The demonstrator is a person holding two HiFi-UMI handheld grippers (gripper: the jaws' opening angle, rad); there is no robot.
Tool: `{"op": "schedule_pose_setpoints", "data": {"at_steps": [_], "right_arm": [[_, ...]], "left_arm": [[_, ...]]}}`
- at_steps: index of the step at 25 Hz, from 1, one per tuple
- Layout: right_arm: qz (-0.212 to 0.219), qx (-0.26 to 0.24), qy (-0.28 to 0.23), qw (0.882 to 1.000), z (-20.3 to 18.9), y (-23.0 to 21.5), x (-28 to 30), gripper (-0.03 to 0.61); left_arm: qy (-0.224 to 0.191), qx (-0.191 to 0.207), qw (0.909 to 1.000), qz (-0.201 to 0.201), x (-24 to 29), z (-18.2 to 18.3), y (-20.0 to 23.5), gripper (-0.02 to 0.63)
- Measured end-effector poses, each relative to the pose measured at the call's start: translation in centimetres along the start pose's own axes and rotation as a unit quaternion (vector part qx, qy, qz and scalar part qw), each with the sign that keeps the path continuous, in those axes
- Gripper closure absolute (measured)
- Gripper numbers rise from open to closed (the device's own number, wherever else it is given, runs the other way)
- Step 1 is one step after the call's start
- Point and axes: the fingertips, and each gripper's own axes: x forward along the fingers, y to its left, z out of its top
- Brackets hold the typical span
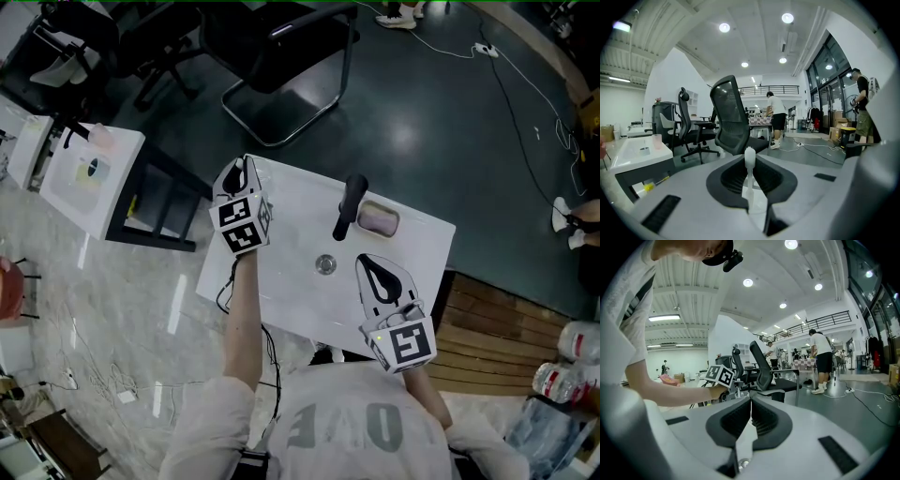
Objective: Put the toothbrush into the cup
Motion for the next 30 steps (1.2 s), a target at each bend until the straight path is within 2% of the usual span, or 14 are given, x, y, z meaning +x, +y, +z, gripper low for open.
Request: {"op": "schedule_pose_setpoints", "data": {"at_steps": [6,10,15,19,23,27,30], "right_arm": [[0.005,-0.001,-0.004,1.0,0.4,0.6,-0.4,0.548],[0.009,-0.002,-0.009,1.0,0.7,1.1,-0.8,0.548],[0.015,-0.007,-0.021,1.0,1.3,1.7,-1.5,0.548],[0.019,-0.012,-0.032,0.999,2.0,2.2,-2.1,0.548],[0.024,-0.019,-0.047,0.998,2.8,2.9,-3.0,0.548],[0.031,-0.031,-0.068,0.997,4.1,4.2,-3.9,0.548],[0.034,-0.039,-0.081,0.995,4.9,4.9,-4.6,0.548]], "left_arm": [[-0.008,0.008,0.9999,-0.01,-0.4,0.5,-0.6,0.56],[-0.028,0.018,0.9994,-0.006,-1.0,2.0,-0.7,0.5],[-0.064,0.027,0.9975,-0.007,-3.0,5.1,-1.0,0.486],[-0.108,0.031,0.9936,-0.01,-5.5,9.1,-1.4,0.486],[-0.163,0.051,0.9852,-0.016,-9.3,14.3,-2.4,0.485],[-0.226,0.073,0.9713,-0.018,-15.2,19.5,-3.5,0.485],[-0.269,0.082,0.9595,-0.014,-20.2,21.9,-4.3,0.485]]}}
